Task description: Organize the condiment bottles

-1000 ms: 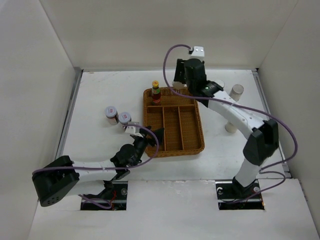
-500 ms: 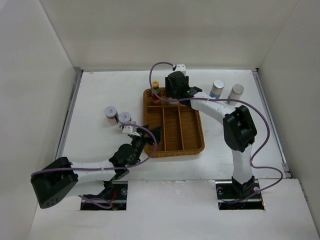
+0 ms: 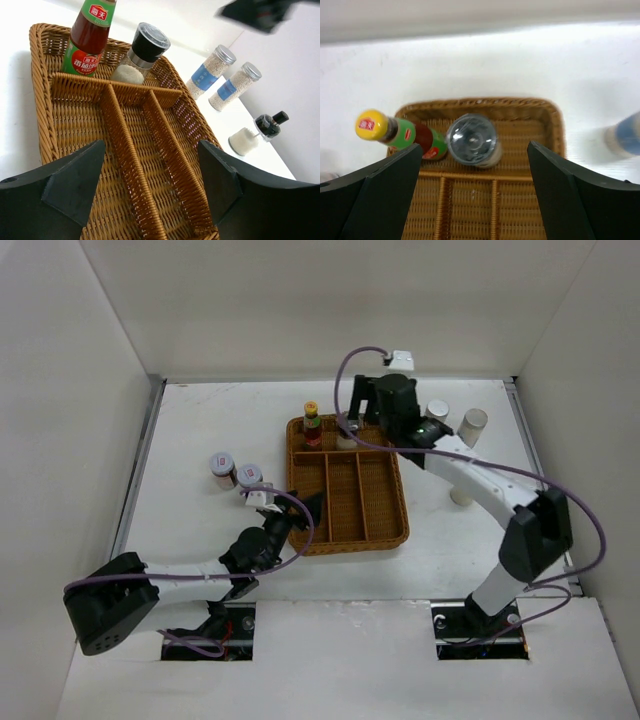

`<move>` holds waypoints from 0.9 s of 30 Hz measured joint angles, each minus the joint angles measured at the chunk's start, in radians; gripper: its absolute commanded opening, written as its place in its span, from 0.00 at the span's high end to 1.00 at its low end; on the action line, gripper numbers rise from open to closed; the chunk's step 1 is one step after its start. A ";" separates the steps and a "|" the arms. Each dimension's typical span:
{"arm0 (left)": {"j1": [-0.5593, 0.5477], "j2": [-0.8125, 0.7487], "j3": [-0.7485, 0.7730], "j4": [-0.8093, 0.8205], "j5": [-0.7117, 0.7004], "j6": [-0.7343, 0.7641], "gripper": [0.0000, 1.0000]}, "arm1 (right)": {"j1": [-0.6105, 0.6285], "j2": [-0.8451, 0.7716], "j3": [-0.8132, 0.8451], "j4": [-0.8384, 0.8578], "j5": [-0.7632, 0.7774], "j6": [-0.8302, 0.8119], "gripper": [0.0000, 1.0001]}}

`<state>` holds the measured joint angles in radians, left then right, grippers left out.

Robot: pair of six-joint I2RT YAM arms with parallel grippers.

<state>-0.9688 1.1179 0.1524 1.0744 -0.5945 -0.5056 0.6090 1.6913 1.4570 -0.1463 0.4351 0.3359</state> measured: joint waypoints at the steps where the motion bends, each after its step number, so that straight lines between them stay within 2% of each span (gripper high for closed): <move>1: 0.000 0.002 0.000 0.000 0.000 0.000 0.27 | -0.017 -0.041 -0.020 0.003 0.003 0.000 0.07; 5: 0.000 0.005 0.000 0.000 0.002 0.000 0.27 | -0.149 -0.137 -0.077 0.017 0.039 0.000 0.02; 10: 0.000 0.010 0.000 0.000 0.003 -0.001 0.27 | -0.308 -0.101 -0.091 0.002 0.074 -0.013 0.00; 21: 0.000 0.018 0.000 0.000 0.003 -0.001 0.26 | -0.390 0.070 -0.068 -0.047 0.032 -0.045 0.03; 25: 0.006 0.019 0.000 0.000 0.003 -0.001 0.26 | -0.408 0.123 -0.032 -0.048 0.017 -0.046 0.18; 27: 0.007 0.019 0.000 0.000 0.002 -0.001 0.26 | -0.414 0.149 -0.019 -0.047 0.010 -0.047 0.35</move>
<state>-0.9619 1.1370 0.1524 1.0748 -0.5922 -0.5068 0.1955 1.8400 1.4384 -0.1932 0.4446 0.2890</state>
